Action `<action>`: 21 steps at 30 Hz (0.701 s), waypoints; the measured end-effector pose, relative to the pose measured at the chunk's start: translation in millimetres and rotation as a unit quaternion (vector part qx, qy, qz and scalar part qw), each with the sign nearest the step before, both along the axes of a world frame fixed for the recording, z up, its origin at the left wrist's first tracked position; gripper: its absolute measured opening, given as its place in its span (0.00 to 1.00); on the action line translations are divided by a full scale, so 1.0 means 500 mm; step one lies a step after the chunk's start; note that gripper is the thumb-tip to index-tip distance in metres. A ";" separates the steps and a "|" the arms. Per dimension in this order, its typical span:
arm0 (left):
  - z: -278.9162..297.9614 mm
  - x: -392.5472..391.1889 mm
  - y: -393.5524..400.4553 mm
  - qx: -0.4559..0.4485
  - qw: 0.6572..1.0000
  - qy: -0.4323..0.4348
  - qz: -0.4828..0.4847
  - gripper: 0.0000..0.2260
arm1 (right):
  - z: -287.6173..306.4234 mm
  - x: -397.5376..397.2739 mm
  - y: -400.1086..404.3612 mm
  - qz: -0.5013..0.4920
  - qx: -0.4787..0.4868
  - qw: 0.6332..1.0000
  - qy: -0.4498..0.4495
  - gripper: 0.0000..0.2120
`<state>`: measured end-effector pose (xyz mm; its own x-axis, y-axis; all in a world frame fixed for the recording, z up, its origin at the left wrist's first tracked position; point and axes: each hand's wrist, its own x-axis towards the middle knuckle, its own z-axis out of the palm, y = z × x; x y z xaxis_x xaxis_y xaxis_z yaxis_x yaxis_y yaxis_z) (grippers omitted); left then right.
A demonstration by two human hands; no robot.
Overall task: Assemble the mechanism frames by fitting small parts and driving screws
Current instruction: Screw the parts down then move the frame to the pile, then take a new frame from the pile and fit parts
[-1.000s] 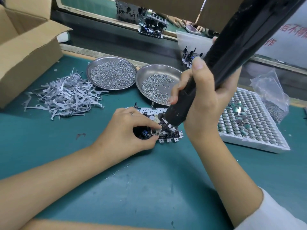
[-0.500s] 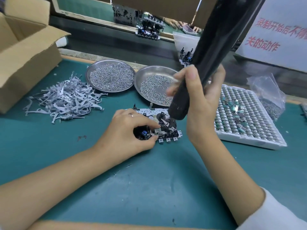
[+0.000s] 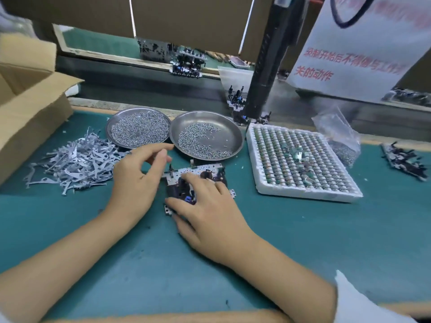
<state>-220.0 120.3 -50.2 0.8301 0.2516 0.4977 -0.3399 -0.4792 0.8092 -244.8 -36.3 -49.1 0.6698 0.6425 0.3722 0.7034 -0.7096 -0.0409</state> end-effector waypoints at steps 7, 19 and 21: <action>-0.011 -0.005 0.006 0.056 0.998 -0.032 -0.026 0.11 | 0.001 -0.096 -0.094 -0.030 -0.047 0.998 0.001 0.12; -0.008 -0.010 -0.005 0.097 0.993 -0.043 -0.058 0.07 | 0.026 -0.138 -0.457 -0.458 -0.099 0.882 -0.054 0.17; -0.011 -0.008 -0.005 0.113 0.991 -0.048 -0.057 0.07 | 0.037 -0.121 -0.455 -0.445 -0.091 0.889 -0.064 0.18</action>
<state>-224.1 117.7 -55.8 0.7931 0.0329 0.6082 -0.4718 -0.5982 0.6477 -305.1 -263.6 -30.4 0.9028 -0.0631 0.4253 -0.1487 -0.9739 0.1712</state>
